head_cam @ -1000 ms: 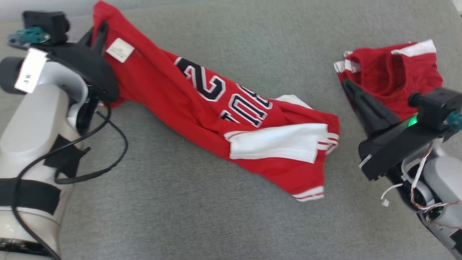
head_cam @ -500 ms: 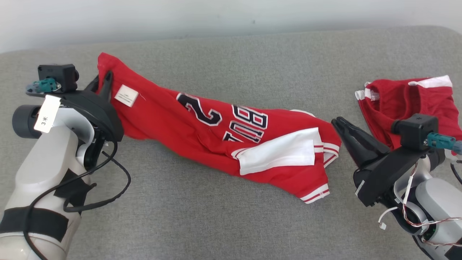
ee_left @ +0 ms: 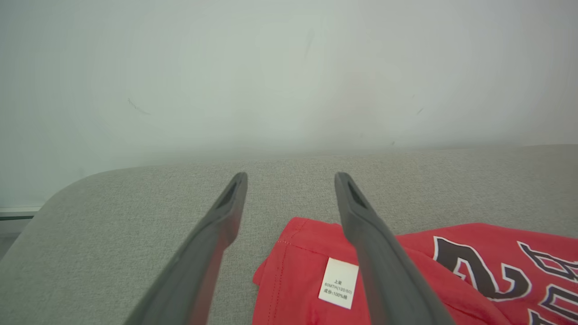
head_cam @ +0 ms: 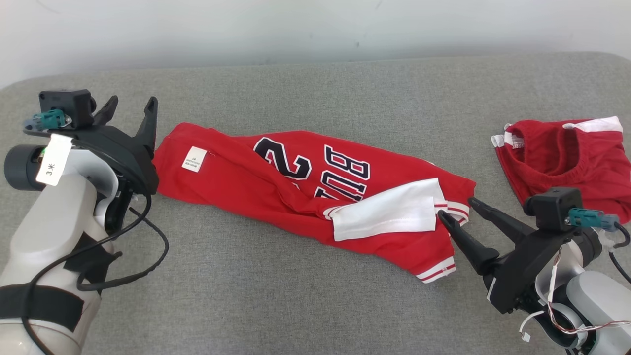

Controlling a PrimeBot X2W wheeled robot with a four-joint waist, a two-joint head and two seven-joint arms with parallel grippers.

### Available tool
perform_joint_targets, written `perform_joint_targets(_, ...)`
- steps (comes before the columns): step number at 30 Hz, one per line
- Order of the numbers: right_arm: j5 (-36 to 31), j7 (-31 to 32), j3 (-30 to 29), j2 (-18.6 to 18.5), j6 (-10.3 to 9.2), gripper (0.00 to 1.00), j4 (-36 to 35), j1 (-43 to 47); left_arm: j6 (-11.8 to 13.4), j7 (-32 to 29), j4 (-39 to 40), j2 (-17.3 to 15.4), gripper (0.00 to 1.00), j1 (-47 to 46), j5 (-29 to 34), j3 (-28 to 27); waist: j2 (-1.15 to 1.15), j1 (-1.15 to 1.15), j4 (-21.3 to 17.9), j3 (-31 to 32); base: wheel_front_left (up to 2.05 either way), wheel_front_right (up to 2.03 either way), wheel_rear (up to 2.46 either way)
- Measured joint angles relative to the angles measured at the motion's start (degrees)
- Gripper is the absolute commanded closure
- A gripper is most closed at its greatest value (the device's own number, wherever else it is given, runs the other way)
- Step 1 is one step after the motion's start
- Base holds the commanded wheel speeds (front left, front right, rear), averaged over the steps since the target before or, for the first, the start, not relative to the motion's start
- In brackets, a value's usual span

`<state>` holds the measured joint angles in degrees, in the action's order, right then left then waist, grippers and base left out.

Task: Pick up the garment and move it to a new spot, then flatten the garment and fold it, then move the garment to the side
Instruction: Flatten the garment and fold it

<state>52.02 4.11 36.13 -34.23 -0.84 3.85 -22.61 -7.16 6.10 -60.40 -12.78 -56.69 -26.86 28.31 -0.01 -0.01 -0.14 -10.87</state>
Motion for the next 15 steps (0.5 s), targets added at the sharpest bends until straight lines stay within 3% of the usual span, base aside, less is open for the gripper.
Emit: perform_joint_targets(15, -1.65, 4.09, 2.44, 1.87, -3.27, 0.0, 0.75, -0.94, 0.0, -0.08, 0.23, 1.2, 0.0, 2.41, -0.12, 4.35, 0.01, 0.01, -0.39, -2.57, 0.0, 0.0, 0.0)
